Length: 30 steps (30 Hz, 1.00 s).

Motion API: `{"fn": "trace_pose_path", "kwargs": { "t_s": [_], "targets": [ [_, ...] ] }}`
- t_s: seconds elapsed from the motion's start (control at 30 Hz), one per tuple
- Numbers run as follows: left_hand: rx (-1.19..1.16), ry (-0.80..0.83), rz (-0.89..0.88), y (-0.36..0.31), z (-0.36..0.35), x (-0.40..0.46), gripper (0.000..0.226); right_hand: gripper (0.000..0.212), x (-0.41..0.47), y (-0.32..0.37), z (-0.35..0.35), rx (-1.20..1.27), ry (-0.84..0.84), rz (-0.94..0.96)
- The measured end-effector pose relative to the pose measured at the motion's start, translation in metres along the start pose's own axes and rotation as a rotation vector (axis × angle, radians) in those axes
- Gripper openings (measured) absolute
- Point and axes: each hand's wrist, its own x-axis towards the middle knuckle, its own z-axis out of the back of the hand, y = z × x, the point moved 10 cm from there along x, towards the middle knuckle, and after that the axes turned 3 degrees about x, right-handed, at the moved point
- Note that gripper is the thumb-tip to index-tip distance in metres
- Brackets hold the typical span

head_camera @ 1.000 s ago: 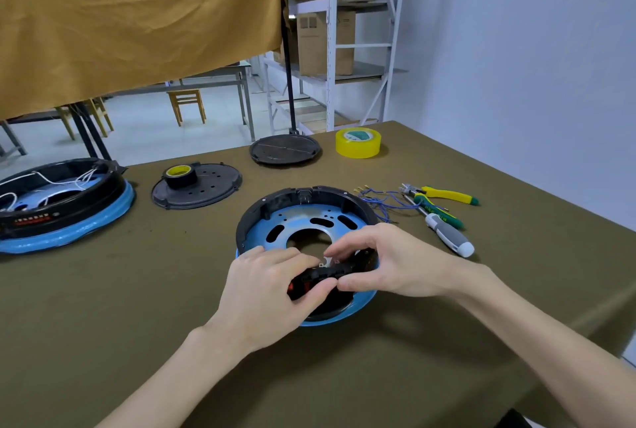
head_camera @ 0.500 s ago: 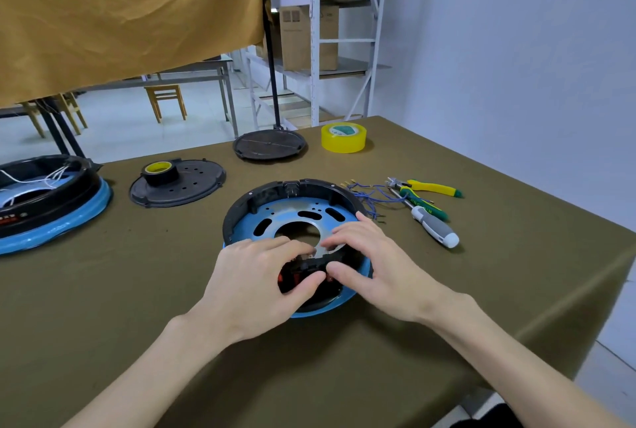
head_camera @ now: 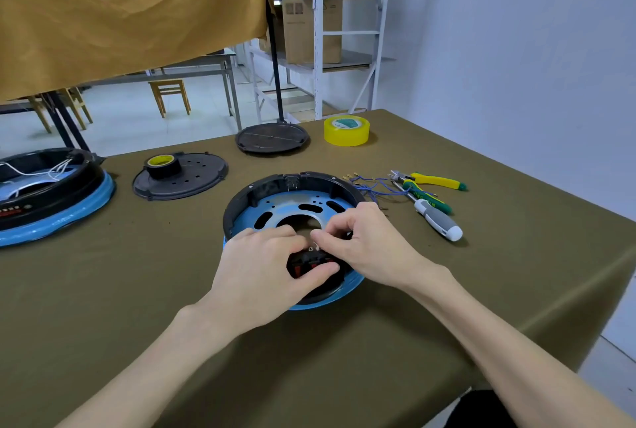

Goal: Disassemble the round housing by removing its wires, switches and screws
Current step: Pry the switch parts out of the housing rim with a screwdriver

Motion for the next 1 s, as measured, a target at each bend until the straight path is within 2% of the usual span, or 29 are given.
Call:
{"fn": "trace_pose_path", "kwargs": {
  "t_s": [0.33, 0.8, 1.0],
  "targets": [
    [0.004, -0.001, -0.010, 0.0010, -0.0017, 0.0001, 0.053, 0.027, -0.0019, 0.0025, -0.0004, 0.169, 0.085, 0.023],
    [0.036, -0.012, 0.022, -0.0008, 0.0009, -0.0022, 0.061, 0.024, -0.0006, -0.0007, -0.0047, 0.086, 0.211, -0.015],
    [-0.016, 0.001, 0.019, -0.0015, 0.0039, -0.0014, 0.043, 0.022, 0.0002, -0.0030, -0.0006, 0.085, 0.190, -0.031]
  ]
}}
